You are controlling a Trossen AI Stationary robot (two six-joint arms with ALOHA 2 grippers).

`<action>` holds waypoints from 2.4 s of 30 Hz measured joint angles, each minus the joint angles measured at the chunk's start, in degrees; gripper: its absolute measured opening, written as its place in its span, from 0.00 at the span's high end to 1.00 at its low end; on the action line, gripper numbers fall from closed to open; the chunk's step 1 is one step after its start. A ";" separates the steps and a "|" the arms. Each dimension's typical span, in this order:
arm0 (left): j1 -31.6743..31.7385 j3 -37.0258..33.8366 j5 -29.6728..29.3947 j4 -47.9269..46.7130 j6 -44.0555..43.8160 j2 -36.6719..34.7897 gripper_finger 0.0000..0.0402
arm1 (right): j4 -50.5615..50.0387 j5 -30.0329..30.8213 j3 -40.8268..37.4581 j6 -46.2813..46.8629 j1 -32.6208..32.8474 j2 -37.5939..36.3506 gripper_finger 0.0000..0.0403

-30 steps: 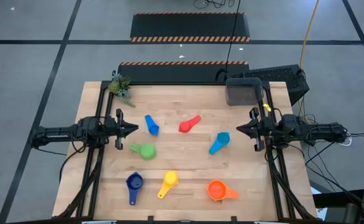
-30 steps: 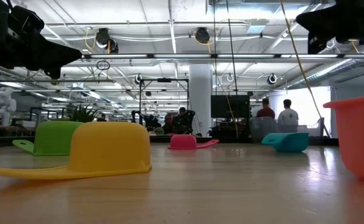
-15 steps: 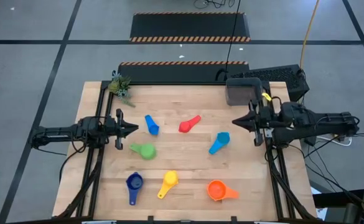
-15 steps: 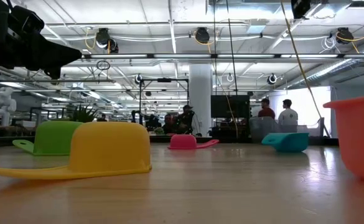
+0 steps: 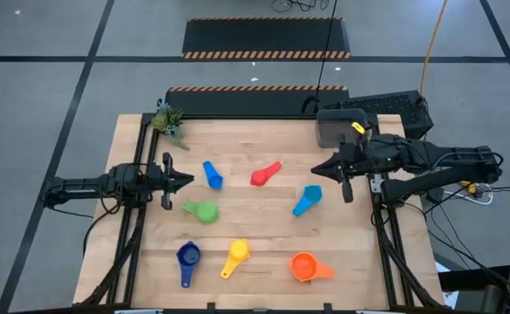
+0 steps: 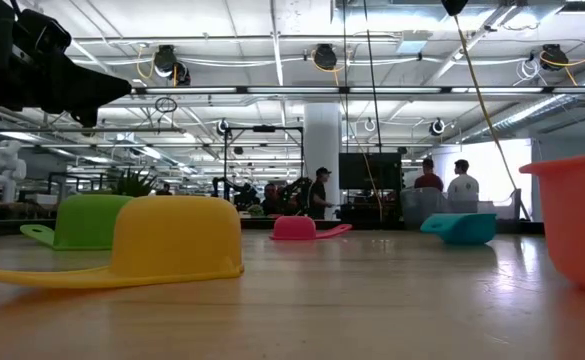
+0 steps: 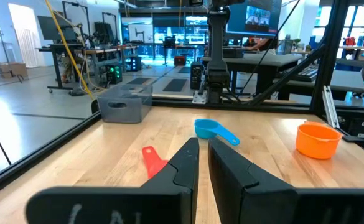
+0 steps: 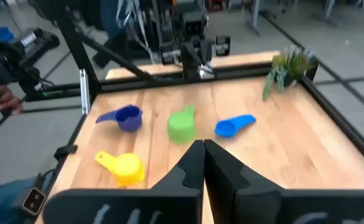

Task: Nest measuring cups in basket
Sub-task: Stack the green measuring cup on top of the orange measuring cup

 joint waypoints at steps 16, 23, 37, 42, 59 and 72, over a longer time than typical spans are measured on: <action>0.02 0.01 -0.30 5.89 -1.60 0.00 0.90 | -6.09 4.74 2.97 5.81 4.83 8.66 1.00; 0.02 0.01 -0.28 6.21 -4.78 0.00 0.90 | -5.37 15.71 2.96 8.39 12.53 13.39 1.00; -4.53 7.97 3.20 0.45 -5.84 3.00 0.83 | 21.05 21.78 -8.31 12.63 19.84 19.33 1.00; -8.71 15.89 0.37 -6.90 -3.91 10.82 0.76 | 25.40 30.23 -12.45 16.41 21.01 19.34 1.00; -34.15 34.27 -3.91 -15.07 -4.18 49.03 0.62 | 29.40 34.70 -18.79 23.41 22.84 20.05 1.00; -50.70 49.85 -11.25 -32.25 -11.36 72.90 0.60 | 32.59 34.58 -18.91 24.06 22.86 22.97 1.00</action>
